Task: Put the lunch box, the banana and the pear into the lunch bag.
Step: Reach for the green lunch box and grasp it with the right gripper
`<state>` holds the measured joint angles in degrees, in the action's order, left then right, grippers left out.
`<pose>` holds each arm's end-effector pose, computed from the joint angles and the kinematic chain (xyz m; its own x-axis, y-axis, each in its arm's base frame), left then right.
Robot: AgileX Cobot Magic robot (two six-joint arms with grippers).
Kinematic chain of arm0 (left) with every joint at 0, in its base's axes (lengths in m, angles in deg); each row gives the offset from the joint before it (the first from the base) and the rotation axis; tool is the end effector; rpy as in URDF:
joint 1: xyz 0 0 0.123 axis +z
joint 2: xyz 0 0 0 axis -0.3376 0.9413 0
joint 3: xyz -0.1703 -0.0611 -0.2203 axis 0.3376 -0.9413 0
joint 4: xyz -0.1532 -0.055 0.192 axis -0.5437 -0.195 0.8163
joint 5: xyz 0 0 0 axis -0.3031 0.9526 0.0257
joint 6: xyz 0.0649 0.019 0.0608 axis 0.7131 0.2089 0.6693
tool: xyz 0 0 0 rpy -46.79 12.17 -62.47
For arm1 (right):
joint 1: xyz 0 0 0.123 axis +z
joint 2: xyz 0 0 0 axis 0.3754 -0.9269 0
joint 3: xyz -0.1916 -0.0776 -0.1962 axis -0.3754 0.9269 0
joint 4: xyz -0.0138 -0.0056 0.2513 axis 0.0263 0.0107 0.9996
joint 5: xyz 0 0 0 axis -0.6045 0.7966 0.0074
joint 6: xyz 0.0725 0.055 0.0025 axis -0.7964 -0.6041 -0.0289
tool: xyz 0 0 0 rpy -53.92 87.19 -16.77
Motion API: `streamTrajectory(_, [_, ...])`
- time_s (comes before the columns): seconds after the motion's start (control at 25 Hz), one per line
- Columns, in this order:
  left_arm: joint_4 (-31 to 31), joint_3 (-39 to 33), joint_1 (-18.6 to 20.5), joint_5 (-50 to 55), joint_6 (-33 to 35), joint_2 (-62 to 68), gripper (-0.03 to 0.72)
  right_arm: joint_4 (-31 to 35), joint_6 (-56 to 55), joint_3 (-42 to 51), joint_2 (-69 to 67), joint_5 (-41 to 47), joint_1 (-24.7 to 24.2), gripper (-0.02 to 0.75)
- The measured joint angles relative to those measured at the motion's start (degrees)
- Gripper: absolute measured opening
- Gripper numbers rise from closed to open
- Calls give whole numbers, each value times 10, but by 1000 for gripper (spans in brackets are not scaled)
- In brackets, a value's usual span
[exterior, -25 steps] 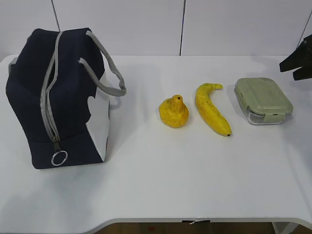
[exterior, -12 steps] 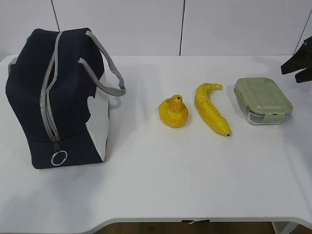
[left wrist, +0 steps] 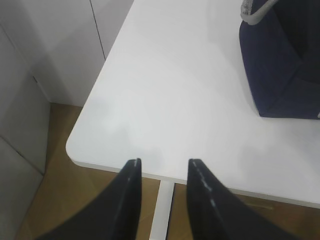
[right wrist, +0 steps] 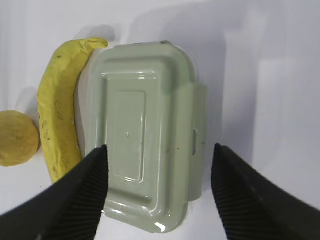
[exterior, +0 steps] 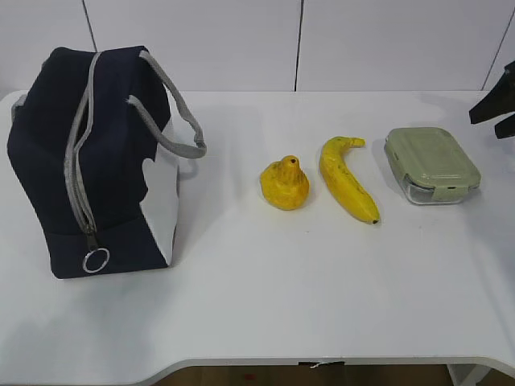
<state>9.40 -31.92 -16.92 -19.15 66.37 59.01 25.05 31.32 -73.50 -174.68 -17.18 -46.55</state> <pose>-0.0093 0.0092 0.2796 -0.4748 -0.1294 -0.8705 -0.1937 0.9802 -0.0401 0.4355 -0.1379 0.2328 -0.9065 0.1486 -0.3951 -0.0726 0.8672 0.4927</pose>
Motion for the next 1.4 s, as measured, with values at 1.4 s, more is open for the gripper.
streamTrajectory(1.4, [0,0,0,0,0,0,241,26,86,75,39,0,0,536])
